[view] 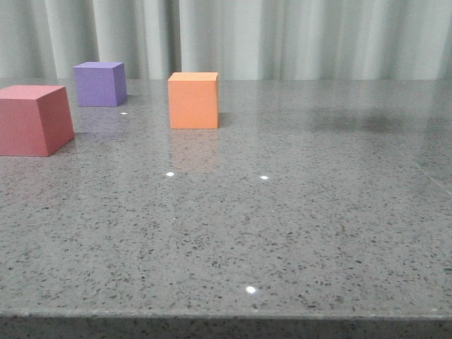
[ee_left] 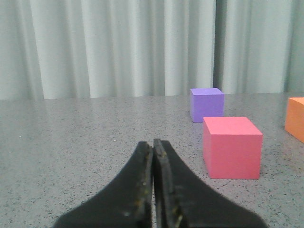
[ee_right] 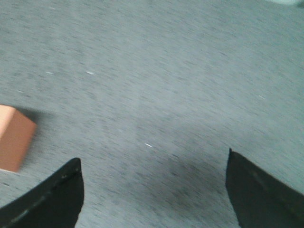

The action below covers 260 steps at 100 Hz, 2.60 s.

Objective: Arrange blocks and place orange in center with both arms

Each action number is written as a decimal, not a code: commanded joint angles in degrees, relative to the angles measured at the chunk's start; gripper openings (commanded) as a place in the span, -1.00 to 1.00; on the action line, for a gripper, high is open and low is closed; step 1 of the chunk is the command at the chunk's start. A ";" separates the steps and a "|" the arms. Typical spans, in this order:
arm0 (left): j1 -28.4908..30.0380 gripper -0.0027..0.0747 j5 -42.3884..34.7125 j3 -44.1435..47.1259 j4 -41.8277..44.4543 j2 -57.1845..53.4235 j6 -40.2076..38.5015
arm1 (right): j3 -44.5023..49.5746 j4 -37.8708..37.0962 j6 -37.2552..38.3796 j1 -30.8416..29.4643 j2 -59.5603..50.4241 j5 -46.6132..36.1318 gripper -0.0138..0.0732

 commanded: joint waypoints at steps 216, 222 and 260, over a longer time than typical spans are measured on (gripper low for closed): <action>-0.39 -0.98 -4.78 2.48 -0.05 -2.07 0.07 | 60.23 -0.29 -0.89 -19.09 -68.23 -19.68 -0.94; -0.39 -0.98 -5.25 2.25 -0.54 -2.07 0.07 | 60.23 -0.29 -0.89 -19.09 -68.23 -19.68 -0.94; -0.39 -0.98 8.39 -13.96 -9.12 0.99 0.07 | 60.23 -0.29 -0.89 -19.09 -68.23 -19.68 -0.94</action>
